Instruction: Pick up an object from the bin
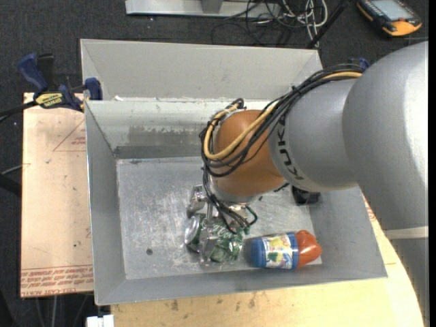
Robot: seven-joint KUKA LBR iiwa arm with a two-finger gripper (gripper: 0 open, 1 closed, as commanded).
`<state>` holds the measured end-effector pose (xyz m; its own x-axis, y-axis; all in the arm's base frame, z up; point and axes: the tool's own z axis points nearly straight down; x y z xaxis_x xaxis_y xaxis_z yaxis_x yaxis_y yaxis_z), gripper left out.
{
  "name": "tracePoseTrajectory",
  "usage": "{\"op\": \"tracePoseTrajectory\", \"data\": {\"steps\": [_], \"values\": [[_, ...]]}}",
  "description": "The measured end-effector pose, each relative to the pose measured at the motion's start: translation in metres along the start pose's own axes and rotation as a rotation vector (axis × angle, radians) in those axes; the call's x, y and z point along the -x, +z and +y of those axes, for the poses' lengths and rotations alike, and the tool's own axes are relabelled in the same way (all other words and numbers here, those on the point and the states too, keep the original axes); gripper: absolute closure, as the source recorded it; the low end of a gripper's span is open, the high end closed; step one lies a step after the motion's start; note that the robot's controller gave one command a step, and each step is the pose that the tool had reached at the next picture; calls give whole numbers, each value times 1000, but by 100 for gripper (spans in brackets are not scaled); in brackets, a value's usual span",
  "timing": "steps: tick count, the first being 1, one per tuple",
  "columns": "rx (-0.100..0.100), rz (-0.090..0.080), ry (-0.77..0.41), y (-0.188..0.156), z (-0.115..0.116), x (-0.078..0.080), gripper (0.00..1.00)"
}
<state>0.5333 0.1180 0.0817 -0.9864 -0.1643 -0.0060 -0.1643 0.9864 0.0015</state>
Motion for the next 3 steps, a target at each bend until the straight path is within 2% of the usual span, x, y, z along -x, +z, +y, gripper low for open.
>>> {"op": "tracePoseTrajectory", "data": {"steps": [1, 2, 3], "values": [[1, -1, -20, 3, -12, -19, 100], [1, -1, -20, 3, -12, -19, 100], [-1, 6, 14, -200, -12, -16, 100]]}}
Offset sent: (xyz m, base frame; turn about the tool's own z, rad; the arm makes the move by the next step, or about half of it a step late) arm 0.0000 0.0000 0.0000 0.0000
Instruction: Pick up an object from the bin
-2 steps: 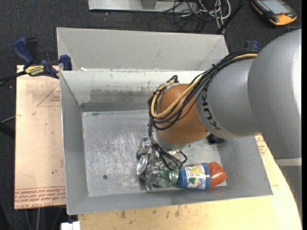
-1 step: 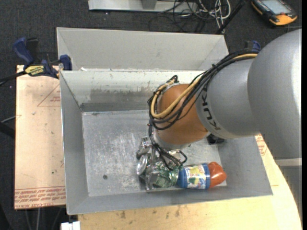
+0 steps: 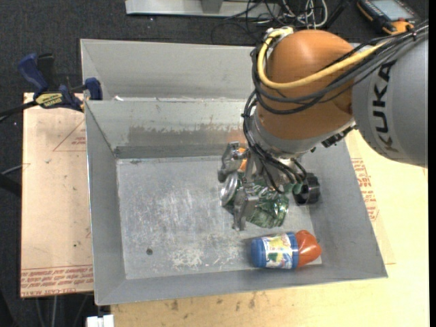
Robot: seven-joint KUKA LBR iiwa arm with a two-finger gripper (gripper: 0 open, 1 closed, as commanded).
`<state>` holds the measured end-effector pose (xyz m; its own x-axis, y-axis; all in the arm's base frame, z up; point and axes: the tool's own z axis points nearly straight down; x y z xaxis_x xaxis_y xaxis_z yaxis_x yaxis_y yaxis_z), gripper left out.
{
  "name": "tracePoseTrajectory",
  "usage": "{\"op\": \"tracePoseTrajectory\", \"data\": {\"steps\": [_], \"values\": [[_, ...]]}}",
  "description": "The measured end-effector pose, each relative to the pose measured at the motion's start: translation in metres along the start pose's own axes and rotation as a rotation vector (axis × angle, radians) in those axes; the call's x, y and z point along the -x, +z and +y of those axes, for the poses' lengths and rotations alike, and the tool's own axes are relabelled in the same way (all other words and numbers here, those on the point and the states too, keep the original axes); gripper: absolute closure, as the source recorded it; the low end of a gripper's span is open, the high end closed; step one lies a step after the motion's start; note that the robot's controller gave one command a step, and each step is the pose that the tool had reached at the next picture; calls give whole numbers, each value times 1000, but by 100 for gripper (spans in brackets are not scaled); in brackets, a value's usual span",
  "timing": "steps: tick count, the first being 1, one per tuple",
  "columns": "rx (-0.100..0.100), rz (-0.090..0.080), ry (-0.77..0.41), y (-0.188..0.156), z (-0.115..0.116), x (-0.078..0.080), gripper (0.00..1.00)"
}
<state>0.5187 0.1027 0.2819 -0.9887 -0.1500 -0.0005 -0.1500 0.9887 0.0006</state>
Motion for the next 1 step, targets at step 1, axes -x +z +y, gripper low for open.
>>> {"op": "tracePoseTrajectory", "data": {"steps": [1], "values": [[0, -3, 3, -5, -1, 0, 100]]}}
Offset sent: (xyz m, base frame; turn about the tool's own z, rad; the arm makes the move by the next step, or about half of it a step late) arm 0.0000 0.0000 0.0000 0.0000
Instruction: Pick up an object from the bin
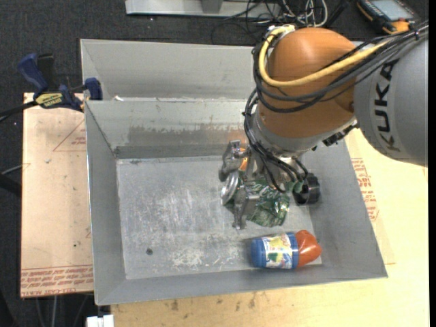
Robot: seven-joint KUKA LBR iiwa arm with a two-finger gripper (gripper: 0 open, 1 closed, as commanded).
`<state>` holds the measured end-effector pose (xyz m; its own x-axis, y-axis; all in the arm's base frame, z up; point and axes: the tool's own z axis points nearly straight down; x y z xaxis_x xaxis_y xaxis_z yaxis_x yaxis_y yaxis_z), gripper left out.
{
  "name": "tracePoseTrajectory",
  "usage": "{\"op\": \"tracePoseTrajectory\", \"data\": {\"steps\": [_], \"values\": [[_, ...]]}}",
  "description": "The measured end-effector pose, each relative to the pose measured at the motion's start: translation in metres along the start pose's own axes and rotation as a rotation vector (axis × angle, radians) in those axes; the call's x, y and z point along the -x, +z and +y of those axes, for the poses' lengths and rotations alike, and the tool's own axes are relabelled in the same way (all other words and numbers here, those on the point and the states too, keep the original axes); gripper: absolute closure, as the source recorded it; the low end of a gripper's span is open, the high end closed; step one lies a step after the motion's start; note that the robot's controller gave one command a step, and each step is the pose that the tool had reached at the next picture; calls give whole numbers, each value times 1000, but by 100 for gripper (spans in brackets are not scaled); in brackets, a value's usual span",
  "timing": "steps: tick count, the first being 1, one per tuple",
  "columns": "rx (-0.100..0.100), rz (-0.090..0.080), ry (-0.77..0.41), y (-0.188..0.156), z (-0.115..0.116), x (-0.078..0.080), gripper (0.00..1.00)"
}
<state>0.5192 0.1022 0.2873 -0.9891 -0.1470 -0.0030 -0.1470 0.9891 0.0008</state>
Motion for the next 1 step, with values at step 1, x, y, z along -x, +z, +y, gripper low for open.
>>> {"op": "tracePoseTrajectory", "data": {"steps": [1], "values": [[0, 0, 0, 0, 0, 0, 100]]}}
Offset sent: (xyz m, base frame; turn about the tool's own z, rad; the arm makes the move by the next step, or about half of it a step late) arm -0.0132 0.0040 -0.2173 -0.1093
